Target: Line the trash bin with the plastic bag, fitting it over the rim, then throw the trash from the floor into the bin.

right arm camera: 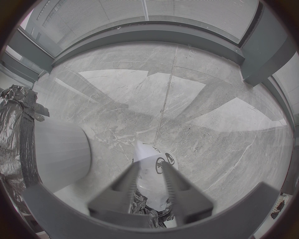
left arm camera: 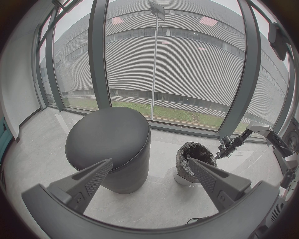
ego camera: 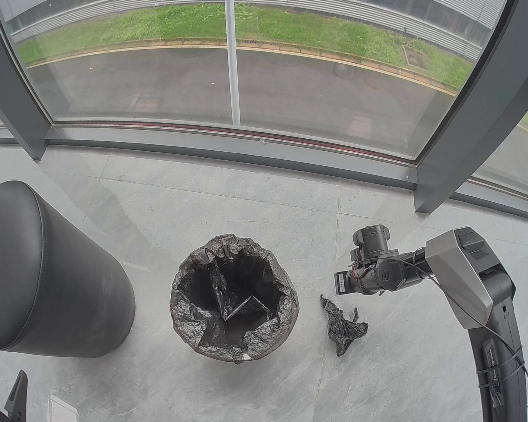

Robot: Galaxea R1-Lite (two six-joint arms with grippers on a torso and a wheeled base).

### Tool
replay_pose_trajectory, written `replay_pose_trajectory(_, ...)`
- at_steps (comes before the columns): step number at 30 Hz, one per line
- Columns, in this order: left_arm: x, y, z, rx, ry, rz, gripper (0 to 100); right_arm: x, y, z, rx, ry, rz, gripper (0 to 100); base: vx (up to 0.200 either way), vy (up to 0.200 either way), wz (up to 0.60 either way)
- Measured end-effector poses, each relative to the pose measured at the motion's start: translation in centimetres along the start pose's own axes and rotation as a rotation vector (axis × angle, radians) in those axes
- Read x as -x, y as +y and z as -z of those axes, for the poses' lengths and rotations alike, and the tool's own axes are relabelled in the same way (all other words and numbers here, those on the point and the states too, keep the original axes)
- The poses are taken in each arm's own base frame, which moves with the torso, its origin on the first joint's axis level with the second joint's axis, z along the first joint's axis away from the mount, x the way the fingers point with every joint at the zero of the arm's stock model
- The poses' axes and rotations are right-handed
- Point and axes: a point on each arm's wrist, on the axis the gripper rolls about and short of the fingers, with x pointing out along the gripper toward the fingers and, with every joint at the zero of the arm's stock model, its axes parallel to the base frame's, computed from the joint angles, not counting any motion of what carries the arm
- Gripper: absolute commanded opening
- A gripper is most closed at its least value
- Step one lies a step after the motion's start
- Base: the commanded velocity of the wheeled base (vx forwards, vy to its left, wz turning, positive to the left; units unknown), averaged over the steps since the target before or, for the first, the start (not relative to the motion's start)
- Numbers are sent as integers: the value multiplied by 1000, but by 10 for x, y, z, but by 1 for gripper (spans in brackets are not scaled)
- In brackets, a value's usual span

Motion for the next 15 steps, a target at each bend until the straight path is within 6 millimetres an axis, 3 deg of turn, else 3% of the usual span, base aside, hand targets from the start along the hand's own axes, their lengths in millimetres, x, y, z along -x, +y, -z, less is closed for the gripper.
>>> replay_pose_trajectory(8, 0, 0, 0, 9, 0, -1, 100, 1, 0, -8, 0, -19, -2, 100, 0, 0, 0)
replay_pose_trajectory(15, 0, 0, 0, 10, 0, -1, 100, 2, 0, -13, 15, 67, 1, 100, 0, 0, 0)
